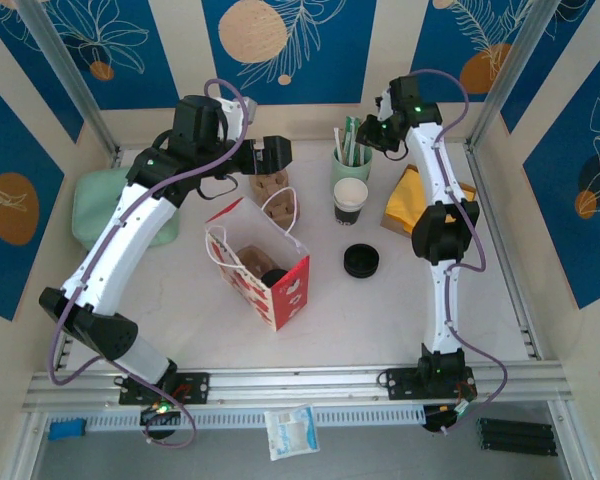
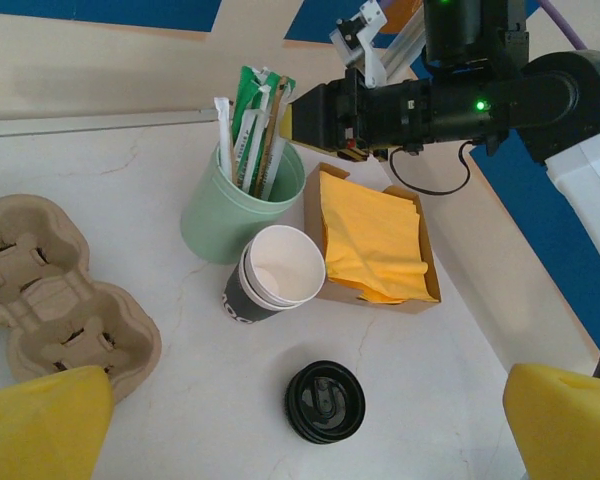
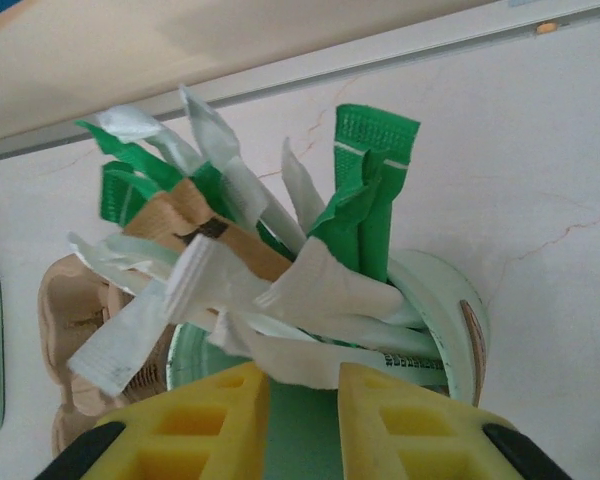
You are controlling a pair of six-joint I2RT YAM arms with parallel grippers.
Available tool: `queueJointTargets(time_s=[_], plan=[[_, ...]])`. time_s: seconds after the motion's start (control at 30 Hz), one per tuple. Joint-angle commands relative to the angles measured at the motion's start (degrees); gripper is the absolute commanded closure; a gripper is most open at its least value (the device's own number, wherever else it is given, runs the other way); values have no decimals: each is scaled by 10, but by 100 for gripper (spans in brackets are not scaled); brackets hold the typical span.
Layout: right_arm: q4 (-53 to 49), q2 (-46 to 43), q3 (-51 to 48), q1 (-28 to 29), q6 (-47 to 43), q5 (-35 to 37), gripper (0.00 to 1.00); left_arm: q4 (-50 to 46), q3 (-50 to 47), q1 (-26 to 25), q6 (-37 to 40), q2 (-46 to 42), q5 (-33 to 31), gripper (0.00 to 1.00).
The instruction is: Pack the takeout coffee
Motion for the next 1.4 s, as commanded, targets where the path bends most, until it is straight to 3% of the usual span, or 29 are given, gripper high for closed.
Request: queueJointTargets(time_s=[0.0, 0.37, 0.53, 1.37], plan=[[-7, 9, 26, 0, -7, -7, 76, -14, 18, -1, 14, 5, 0, 1], [-6, 23, 46, 1, -5, -7, 88, -12, 17, -1, 13, 11, 0, 1], [-12, 20, 46, 4, -8, -8, 100, -13, 18, -1, 12, 13, 2, 1], [30, -118, -33, 43, -31, 66, 100, -9, 17, -1, 8, 9, 10, 0]])
